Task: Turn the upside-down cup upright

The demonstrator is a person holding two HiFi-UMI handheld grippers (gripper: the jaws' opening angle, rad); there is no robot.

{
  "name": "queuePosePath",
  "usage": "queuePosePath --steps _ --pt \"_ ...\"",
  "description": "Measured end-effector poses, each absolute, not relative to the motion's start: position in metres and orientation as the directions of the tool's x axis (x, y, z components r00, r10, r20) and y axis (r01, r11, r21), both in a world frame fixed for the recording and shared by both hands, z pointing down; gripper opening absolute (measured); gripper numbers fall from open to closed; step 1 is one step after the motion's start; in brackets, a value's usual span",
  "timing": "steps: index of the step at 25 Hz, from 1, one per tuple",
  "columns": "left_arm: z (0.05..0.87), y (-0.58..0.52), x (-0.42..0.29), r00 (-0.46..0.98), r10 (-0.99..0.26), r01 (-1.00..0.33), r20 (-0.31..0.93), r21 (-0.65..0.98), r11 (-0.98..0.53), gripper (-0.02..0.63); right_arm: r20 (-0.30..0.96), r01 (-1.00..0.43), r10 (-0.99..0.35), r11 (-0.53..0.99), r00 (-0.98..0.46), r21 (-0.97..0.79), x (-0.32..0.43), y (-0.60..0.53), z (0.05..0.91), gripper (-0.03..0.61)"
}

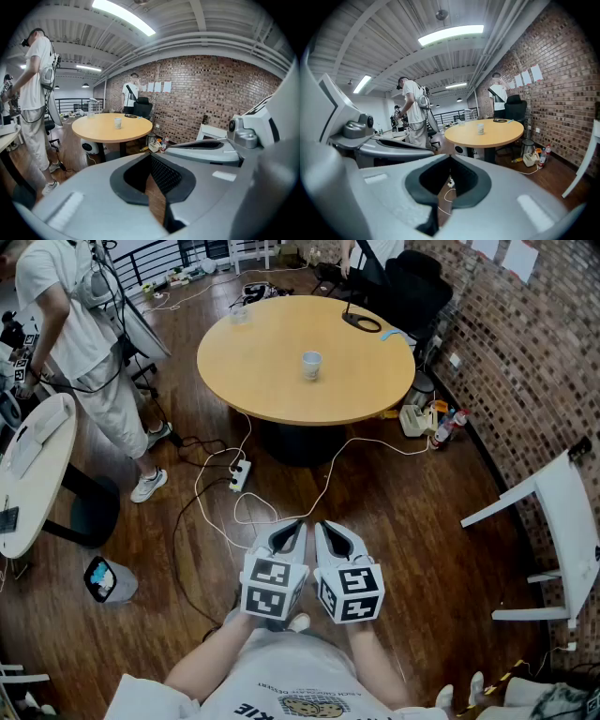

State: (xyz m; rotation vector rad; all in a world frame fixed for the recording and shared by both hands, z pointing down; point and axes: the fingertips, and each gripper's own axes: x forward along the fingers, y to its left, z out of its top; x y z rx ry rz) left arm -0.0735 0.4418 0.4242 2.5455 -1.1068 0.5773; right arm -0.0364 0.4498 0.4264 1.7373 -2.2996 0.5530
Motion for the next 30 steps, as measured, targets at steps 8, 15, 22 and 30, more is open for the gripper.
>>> queuePosePath --steps 8,15,22,30 --pt "0.436 0.377 -0.057 0.623 -0.634 -0.750 0.458 0.120 -0.650 0.002 0.388 -0.958 -0.876 0.249 -0.285 -0.142 -0.022 0.385 0.435 0.003" --pt "0.448 0.283 -0.051 0.638 -0.609 -0.737 0.471 0.145 -0.661 0.002 0.412 -0.963 -0.870 0.233 -0.270 -0.138 -0.017 0.291 0.445 0.003" --pt "0.438 0.178 -0.047 0.669 -0.579 -0.707 0.466 0.158 -0.689 0.002 0.426 -0.971 -0.872 0.203 -0.239 -0.128 -0.019 0.187 0.438 0.003" --pt "0.443 0.089 -0.043 0.705 -0.542 -0.668 0.458 0.170 -0.725 0.002 0.417 -0.980 -0.887 0.164 -0.198 -0.115 -0.015 0.097 0.438 0.003"
